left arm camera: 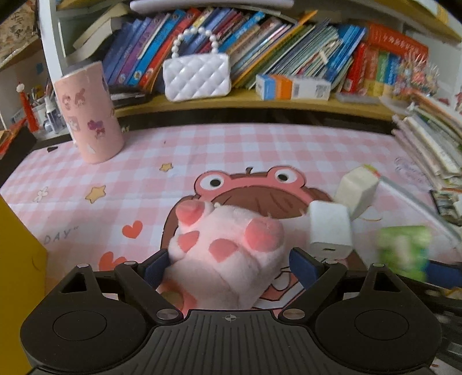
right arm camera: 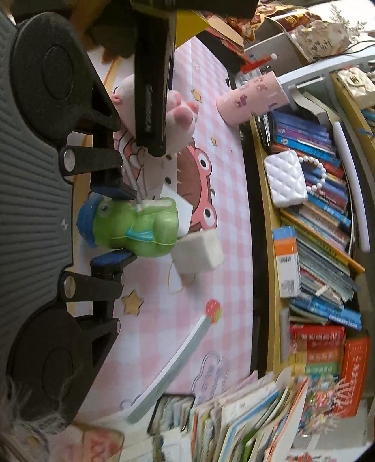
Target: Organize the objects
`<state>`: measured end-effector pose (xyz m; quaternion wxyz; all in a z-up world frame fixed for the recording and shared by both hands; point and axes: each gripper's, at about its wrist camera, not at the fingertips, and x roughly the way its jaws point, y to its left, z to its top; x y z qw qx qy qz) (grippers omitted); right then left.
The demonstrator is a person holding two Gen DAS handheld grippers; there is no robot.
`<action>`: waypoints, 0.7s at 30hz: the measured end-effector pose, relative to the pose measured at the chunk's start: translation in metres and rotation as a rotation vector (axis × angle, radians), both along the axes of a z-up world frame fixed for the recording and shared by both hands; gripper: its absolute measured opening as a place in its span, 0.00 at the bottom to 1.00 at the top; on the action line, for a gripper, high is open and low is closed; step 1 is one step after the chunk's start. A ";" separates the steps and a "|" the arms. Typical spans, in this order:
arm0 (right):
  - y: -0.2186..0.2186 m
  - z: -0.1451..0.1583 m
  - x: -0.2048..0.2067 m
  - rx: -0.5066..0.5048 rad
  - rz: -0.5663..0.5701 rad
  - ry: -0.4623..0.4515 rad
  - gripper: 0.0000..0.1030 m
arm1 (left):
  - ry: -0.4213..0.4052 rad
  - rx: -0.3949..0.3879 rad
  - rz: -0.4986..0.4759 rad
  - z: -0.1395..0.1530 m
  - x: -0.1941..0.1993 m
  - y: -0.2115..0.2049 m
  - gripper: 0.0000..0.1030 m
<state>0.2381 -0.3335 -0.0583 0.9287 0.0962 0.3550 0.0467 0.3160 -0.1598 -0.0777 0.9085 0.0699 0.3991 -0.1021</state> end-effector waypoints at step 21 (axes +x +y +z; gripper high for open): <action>-0.014 -0.007 -0.043 -0.071 -0.015 0.105 0.36 | 0.043 -0.219 0.034 0.042 -0.078 0.037 0.60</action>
